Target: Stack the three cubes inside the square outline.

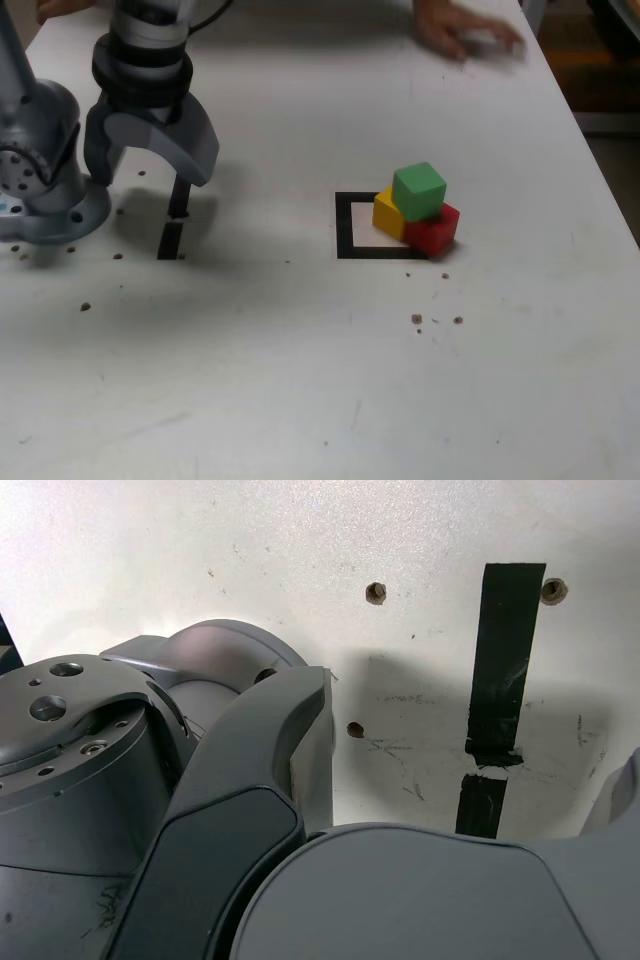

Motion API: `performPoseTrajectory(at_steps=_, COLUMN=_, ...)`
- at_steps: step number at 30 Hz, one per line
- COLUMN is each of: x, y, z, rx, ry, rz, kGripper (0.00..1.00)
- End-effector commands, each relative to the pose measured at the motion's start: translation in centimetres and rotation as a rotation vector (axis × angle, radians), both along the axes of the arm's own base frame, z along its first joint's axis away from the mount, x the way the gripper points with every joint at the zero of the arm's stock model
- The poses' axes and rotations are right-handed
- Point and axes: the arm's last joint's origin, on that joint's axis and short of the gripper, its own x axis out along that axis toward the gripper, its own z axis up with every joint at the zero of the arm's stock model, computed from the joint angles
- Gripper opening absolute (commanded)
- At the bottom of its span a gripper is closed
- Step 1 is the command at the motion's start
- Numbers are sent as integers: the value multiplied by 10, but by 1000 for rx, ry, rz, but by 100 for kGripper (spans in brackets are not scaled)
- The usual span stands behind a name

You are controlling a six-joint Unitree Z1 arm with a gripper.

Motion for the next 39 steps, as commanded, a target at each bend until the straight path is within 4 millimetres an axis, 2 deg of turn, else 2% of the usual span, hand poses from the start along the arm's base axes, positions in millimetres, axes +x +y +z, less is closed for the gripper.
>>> performPoseTrajectory(at_steps=1, x=-1, y=0, z=0, rx=0, ry=3, rz=1, kGripper=98)
performPoseTrajectory(at_steps=7, x=0, y=0, z=3, rx=0, ry=1, rz=1, kGripper=98)
performPoseTrajectory(at_steps=11, x=8, y=-1, z=25, rx=3, ry=-27, rz=-7, kGripper=98)
performPoseTrajectory(at_steps=20, x=81, y=-20, z=135, rx=25, ry=-282, rz=-115, kGripper=98)
performPoseTrajectory(at_steps=23, x=110, y=-33, z=160, rx=24, ry=-330, rz=-154, kGripper=97)
performPoseTrajectory(at_steps=26, x=139, y=-46, z=176, rx=11, ry=-387, rz=-167, kGripper=96)
performPoseTrajectory(at_steps=30, x=169, y=-57, z=185, rx=-7, ry=-454, rz=-113, kGripper=96)
performPoseTrajectory(at_steps=39, x=187, y=-56, z=171, rx=27, ry=-439, rz=80, kGripper=94)
